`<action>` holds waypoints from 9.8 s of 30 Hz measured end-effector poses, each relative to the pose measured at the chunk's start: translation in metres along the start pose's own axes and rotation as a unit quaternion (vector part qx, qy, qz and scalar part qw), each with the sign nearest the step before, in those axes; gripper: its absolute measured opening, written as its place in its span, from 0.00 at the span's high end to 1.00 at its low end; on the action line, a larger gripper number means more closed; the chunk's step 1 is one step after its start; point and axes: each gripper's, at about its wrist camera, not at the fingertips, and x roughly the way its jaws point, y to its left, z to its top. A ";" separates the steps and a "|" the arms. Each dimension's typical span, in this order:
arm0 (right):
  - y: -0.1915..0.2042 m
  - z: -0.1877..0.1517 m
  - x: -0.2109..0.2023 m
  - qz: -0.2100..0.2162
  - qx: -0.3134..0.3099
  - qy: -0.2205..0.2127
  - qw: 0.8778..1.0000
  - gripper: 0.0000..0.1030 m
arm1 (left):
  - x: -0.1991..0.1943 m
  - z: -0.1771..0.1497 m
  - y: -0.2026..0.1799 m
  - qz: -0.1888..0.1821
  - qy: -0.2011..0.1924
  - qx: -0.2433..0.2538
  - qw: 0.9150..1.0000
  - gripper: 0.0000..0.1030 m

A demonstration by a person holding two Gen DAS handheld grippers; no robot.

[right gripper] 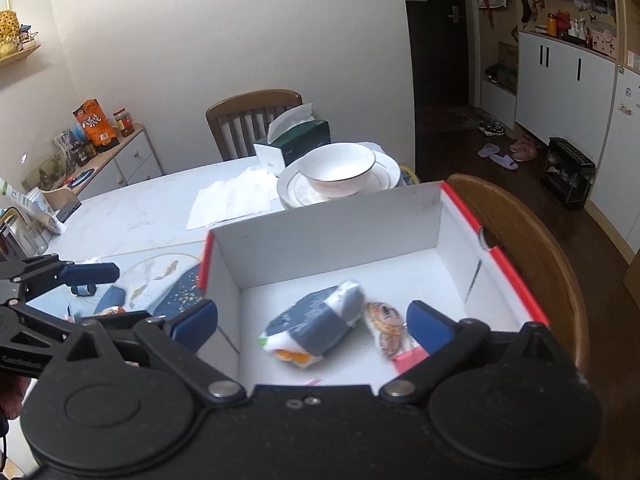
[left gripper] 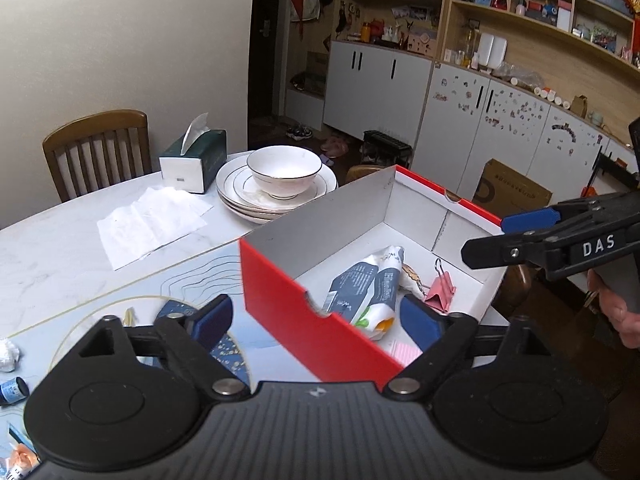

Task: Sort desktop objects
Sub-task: 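Withdraw both tools from the box toward the remaining snack packets, then grasp the orange-printed packet with the left tool while the right tool grasps the purple bread bag, then carry both packets into the red box and open both tools, then withdraw both tools from the box back over the table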

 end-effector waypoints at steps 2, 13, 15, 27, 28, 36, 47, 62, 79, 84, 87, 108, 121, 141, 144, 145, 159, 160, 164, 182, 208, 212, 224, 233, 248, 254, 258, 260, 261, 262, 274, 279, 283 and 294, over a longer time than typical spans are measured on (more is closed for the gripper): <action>0.011 -0.002 0.000 -0.003 0.000 -0.001 1.000 0.02 | -0.006 -0.003 0.008 -0.004 -0.002 -0.001 1.000 0.02; 0.073 -0.011 0.000 -0.002 -0.012 -0.006 1.000 0.02 | -0.043 -0.029 0.063 0.004 -0.019 -0.032 0.999 0.00; 0.086 -0.013 0.003 0.001 -0.015 -0.006 1.000 0.02 | -0.051 -0.036 0.074 0.010 -0.021 -0.036 0.999 0.00; 0.155 -0.030 0.026 0.004 -0.036 0.001 0.999 0.02 | -0.090 -0.081 0.140 0.051 -0.028 -0.048 0.997 0.00; 0.160 -0.032 0.029 0.004 -0.039 0.004 0.999 0.02 | -0.091 -0.085 0.145 0.054 -0.025 -0.048 0.997 0.00; 0.188 -0.039 0.059 0.006 -0.057 0.028 0.998 0.02 | -0.094 -0.116 0.180 0.068 0.006 -0.051 0.996 0.00; 0.208 -0.050 0.100 0.004 -0.072 0.063 0.995 0.03 | -0.083 -0.145 0.235 0.084 0.044 -0.052 0.994 0.00; 0.213 -0.057 0.140 -0.008 -0.060 0.107 0.992 0.07 | -0.036 -0.155 0.267 0.060 0.100 0.015 0.993 0.00; 0.209 -0.059 0.168 -0.014 -0.037 0.140 0.989 0.19 | -0.024 -0.153 0.269 0.043 0.084 0.029 0.995 0.15; 0.210 -0.059 0.171 -0.011 -0.036 0.145 0.989 0.25 | -0.025 -0.152 0.271 0.044 0.077 0.024 0.996 0.28; 0.211 -0.058 0.172 -0.008 -0.038 0.146 0.989 0.30 | -0.025 -0.152 0.270 0.047 0.075 0.023 0.996 0.28; 0.209 -0.053 0.141 0.005 -0.076 0.131 0.989 0.49 | -0.035 -0.146 0.260 0.055 0.074 0.004 0.996 0.47; 0.210 -0.045 0.089 0.010 -0.075 0.105 0.992 0.49 | -0.064 -0.158 0.251 0.049 0.060 -0.061 0.995 0.48; 0.152 -0.018 0.017 -0.003 -0.058 0.075 0.996 0.50 | -0.122 -0.131 0.188 0.055 0.028 -0.097 0.993 0.48; 0.137 -0.012 0.012 -0.002 -0.059 0.073 0.996 0.50 | -0.125 -0.122 0.172 0.059 0.019 -0.097 0.993 0.48; 0.132 -0.010 0.012 -0.002 -0.061 0.075 0.995 0.50 | -0.125 -0.119 0.167 0.061 0.015 -0.096 0.993 0.48; 0.058 0.012 0.004 0.014 -0.080 0.061 0.995 0.50 | -0.104 -0.069 0.095 0.073 -0.018 -0.089 0.993 0.48; 0.053 0.013 0.004 0.015 -0.081 0.059 0.995 0.50 | -0.101 -0.065 0.090 0.073 -0.019 -0.088 0.993 0.48; 0.029 0.019 0.002 0.017 -0.086 0.054 0.995 0.50 | -0.091 -0.048 0.070 0.075 -0.031 -0.074 0.994 0.48; -0.046 0.027 0.006 -0.011 -0.080 0.047 0.996 0.50 | -0.021 0.027 -0.019 0.006 -0.041 0.017 0.999 0.48; -0.087 0.043 0.084 -0.001 -0.088 0.092 0.992 0.50 | 0.100 0.046 -0.107 -0.052 0.035 0.152 0.986 0.48; -0.087 0.043 0.103 -0.016 -0.100 0.106 0.989 0.50 | 0.113 0.041 -0.110 -0.054 0.050 0.161 0.984 0.48; -0.077 0.039 0.136 -0.012 -0.129 0.153 0.980 0.49 | 0.132 0.027 -0.106 -0.076 0.103 0.157 0.979 0.48; -0.074 0.036 0.141 -0.008 -0.129 0.158 0.979 0.48 | 0.139 0.022 -0.102 -0.078 0.133 0.133 0.979 0.46; -0.080 0.038 0.112 0.014 -0.116 0.125 0.985 0.27 | 0.128 0.020 -0.099 -0.056 0.115 0.108 0.986 0.30; -0.086 0.039 0.085 0.027 -0.108 0.096 0.989 0.20 | 0.110 0.024 -0.099 -0.048 0.085 0.099 0.990 0.25; -0.086 0.036 0.063 0.037 -0.106 0.072 0.991 0.14 | 0.097 0.026 -0.098 -0.044 0.066 0.091 0.993 0.24; -0.086 0.034 0.051 0.046 -0.106 0.060 0.992 0.12 | 0.090 0.027 -0.097 -0.041 0.053 0.083 0.994 0.24; -0.086 0.033 0.045 0.047 -0.105 0.054 0.992 0.10 | 0.086 0.027 -0.097 -0.039 0.047 0.080 0.995 0.22; -0.085 0.032 0.040 0.049 -0.106 0.047 0.992 0.08 | 0.084 0.027 -0.096 -0.039 0.042 0.076 0.995 0.21; -0.070 0.019 -0.010 0.054 -0.084 -0.015 0.995 0.00 | 0.051 0.021 -0.087 -0.040 0.012 0.054 0.998 0.19; -0.061 0.015 -0.015 0.043 -0.066 -0.024 0.997 0.00 | 0.040 0.019 -0.078 -0.046 -0.002 0.044 0.998 0.14; -0.048 0.011 -0.019 0.038 -0.060 -0.029 0.997 0.00 | 0.029 0.014 -0.067 -0.046 -0.017 0.037 0.998 0.02; 0.013 0.002 -0.013 0.036 -0.045 -0.030 0.998 0.00 | -0.008 -0.003 -0.010 -0.039 -0.031 -0.008 0.999 0.00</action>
